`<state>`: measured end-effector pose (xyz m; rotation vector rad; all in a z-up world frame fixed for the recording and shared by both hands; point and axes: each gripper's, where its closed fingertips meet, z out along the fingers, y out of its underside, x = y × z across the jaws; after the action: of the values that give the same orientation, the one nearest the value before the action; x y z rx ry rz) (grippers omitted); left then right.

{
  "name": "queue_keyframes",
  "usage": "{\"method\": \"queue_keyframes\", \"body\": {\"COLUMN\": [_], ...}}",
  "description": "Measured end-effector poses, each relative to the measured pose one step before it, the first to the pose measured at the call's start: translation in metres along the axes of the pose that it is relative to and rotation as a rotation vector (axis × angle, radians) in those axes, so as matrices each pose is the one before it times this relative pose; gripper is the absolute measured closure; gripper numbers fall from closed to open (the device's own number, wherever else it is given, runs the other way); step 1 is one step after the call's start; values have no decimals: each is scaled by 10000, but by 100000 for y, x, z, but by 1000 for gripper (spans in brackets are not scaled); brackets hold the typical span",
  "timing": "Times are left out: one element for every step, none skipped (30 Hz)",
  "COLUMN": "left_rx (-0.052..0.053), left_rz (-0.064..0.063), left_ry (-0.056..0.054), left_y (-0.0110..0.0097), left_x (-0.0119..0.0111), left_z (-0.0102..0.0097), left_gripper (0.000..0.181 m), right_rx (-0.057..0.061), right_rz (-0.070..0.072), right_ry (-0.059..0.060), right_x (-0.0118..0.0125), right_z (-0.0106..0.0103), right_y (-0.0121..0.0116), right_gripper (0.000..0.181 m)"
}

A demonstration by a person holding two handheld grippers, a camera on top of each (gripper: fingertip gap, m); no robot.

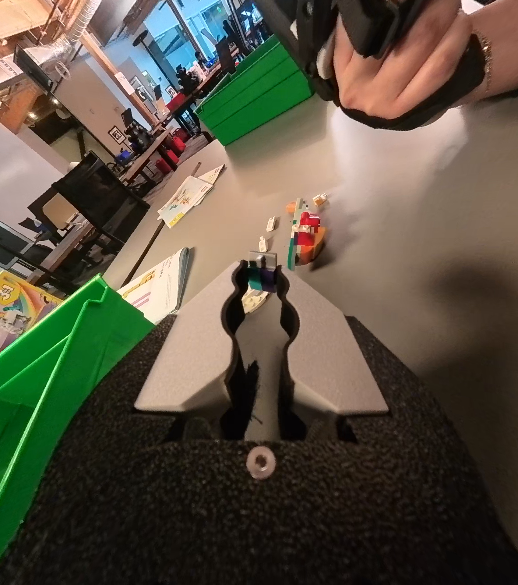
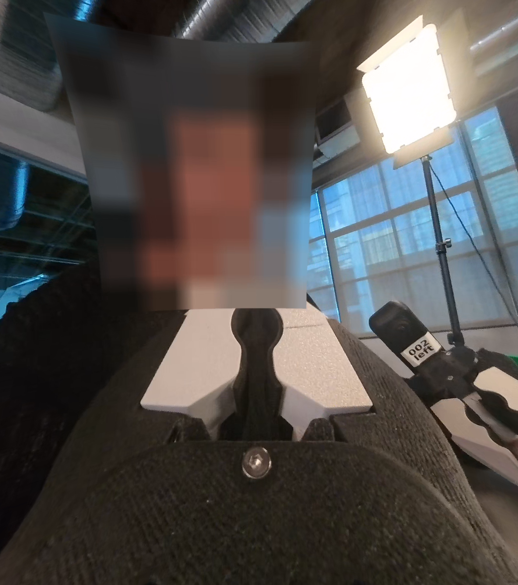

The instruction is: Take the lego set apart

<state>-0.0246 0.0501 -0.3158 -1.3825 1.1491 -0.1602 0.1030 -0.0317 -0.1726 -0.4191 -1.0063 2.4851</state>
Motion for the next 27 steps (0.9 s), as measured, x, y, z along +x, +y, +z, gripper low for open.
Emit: {"method": "queue_keyframes", "body": {"left_rx": [-9, -5, 0, -4, -3, -4, -2, -10, -11, -8, -14, -16, -7, -4, -14, -9, 5, 17, 48, 74, 63, 44, 9, -4, -9, -20, -47], "left_rz": [20, 23, 16, 7, 14, 16, 14, 5, -1, 3, 5, -2, -7, -10, -10, -2, -18, -60, -103, -144, -151, -121, -60, 22, 88, 143, 201], "left_ry": [5, -2, 6, 4, -2, -8, -9, -6, -1, -11, -8, 4, 2, 3, 9, 3, 2, 33, 67, 79, 92, 48, 44, 5, -87, -77, -105], "left_y": [11, -1, 9, 6, 7, 14, 8, 25, 35, 30, 41, 44, 23, 17, 36, 18, -13, -43, -99, -123, -99, -58, -1, 17, 0, -24, -30], "left_x": [26, 9, 20, 18, -2, 1, -10, -13, -14, -21, -17, 4, 0, 10, 21, 8, 20, 40, 60, 58, 47, -24, -18, -34, -115, -33, -24], "left_z": [12, 0, 5, 0, 7, 2, -6, 2, 1, -17, 8, 7, 11, 6, 15, 10, 11, 16, -3, -12, -31, -41, -41, -34, -19, 12, 27], "left_gripper": [165, 165, 165, 165, 165, 165, 165, 165, 165, 165, 165, 165, 165, 165, 165, 165, 165, 165, 165, 166, 166, 165, 166, 165, 165, 166, 166], "right_rx": [15, 2, -34, 49, 105, -49, -219, -259, -337, -425, -397, -411, -434, -458, -447, -373, -332, -337, -292, -246, -272, -344, -469, -513, -395, -181, 21], "right_rz": [25, 7, -44, -98, -186, -423, -812, -1100, -1187, -1109, -1042, -969, -903, -794, -715, -624, -516, -428, -427, -434, -421, -365, -142, 249, 562, 794, 948], "right_ry": [-38, 49, 174, 258, 394, 749, 1089, 1224, 1350, 1241, 915, 1063, 1095, 877, 647, 493, 303, 119, -210, -459, -465, -622, -737, -649, -722, -654, -449], "right_x": [-39, 82, 271, 393, 579, 1034, 1392, 1428, 1578, 1459, 1016, 1273, 1401, 1126, 801, 544, 248, -54, -582, -1013, -1081, -1320, -1427, -1181, -1121, -862, -432], "right_z": [17, 3, 6, -9, -55, -63, -51, -36, -63, -63, -35, -75, -94, -50, 1, 38, 81, 136, 154, 180, 215, 271, 342, 439, 419, 345, 271], "right_y": [-20, 9, 78, -3, -89, 113, 316, 339, 366, 419, 329, 378, 488, 551, 569, 512, 489, 499, 446, 347, 377, 507, 719, 796, 596, 249, -63], "right_gripper": [181, 181, 181, 179, 178, 176, 175, 174, 172, 163, 159, 156, 156, 157, 158, 158, 158, 161, 164, 165, 165, 162, 160, 159, 158, 157, 157]}}
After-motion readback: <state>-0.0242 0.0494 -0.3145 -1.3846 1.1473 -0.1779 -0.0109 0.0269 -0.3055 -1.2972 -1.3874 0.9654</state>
